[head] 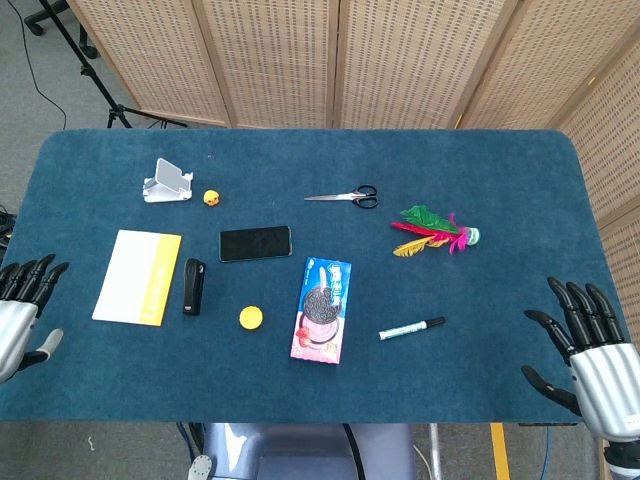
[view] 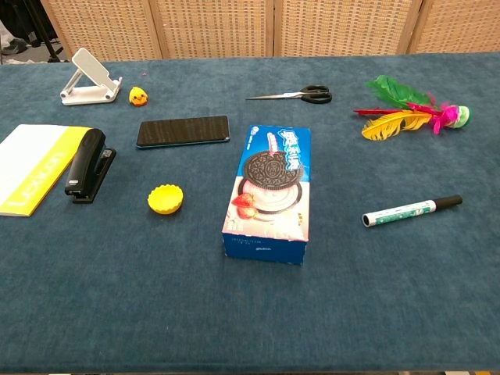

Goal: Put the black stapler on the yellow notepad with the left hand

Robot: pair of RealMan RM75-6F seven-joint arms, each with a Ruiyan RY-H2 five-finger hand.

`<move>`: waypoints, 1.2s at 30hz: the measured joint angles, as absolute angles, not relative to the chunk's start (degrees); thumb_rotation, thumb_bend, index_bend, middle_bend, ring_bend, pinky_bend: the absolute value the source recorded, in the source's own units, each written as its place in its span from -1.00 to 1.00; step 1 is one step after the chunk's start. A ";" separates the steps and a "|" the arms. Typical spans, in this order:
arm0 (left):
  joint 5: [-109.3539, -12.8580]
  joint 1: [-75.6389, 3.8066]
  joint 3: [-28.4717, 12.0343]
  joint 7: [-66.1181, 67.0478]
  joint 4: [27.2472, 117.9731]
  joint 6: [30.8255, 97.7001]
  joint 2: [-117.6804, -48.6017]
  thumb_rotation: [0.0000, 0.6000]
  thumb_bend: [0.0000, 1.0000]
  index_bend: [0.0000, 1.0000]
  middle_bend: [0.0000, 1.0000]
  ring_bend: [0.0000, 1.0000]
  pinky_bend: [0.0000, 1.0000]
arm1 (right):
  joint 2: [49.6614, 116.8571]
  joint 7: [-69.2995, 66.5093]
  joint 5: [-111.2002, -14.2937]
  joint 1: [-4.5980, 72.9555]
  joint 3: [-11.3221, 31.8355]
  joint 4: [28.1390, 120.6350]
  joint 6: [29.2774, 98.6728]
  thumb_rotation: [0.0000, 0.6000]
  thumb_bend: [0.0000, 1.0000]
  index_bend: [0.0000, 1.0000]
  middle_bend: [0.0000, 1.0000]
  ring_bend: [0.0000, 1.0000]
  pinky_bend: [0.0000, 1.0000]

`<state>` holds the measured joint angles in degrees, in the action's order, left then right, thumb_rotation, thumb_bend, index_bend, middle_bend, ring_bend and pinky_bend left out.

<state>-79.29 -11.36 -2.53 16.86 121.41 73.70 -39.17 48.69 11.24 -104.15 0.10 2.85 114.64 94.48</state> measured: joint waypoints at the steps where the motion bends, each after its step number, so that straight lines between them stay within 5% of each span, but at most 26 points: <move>1: -79.03 -11.95 -2.73 17.15 121.09 72.96 -39.11 1.00 -0.30 -1.00 -1.00 -1.00 -1.00 | 48.76 11.33 -104.06 0.13 2.82 114.56 94.31 1.00 -0.58 -0.49 -0.96 -0.98 -1.00; 13: -73.85 -24.24 -6.12 20.01 113.85 56.01 -39.45 1.00 -0.30 -1.00 -1.00 -1.00 -1.00 | 50.82 12.58 -101.70 0.98 2.65 112.08 91.65 1.00 -0.58 -0.49 -0.96 -0.98 -1.00; 21: -67.59 -33.86 -6.41 26.86 104.64 44.58 -47.69 1.00 -0.29 -1.00 -1.00 -1.00 -1.00 | 51.51 12.07 -99.38 1.08 3.18 109.87 91.60 1.00 -0.58 -0.49 -0.96 -0.98 -1.00; 36: -61.35 -43.48 -4.13 32.99 95.24 38.33 -62.18 1.00 -0.29 -1.00 -1.00 -1.00 -1.00 | 50.88 10.63 -95.19 0.00 3.74 106.83 92.78 1.00 -0.58 -0.49 -0.96 -0.98 -1.00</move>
<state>-61.35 -43.48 -4.13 32.99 95.24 38.33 -62.18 50.88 10.63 -95.19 0.00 3.74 106.83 92.78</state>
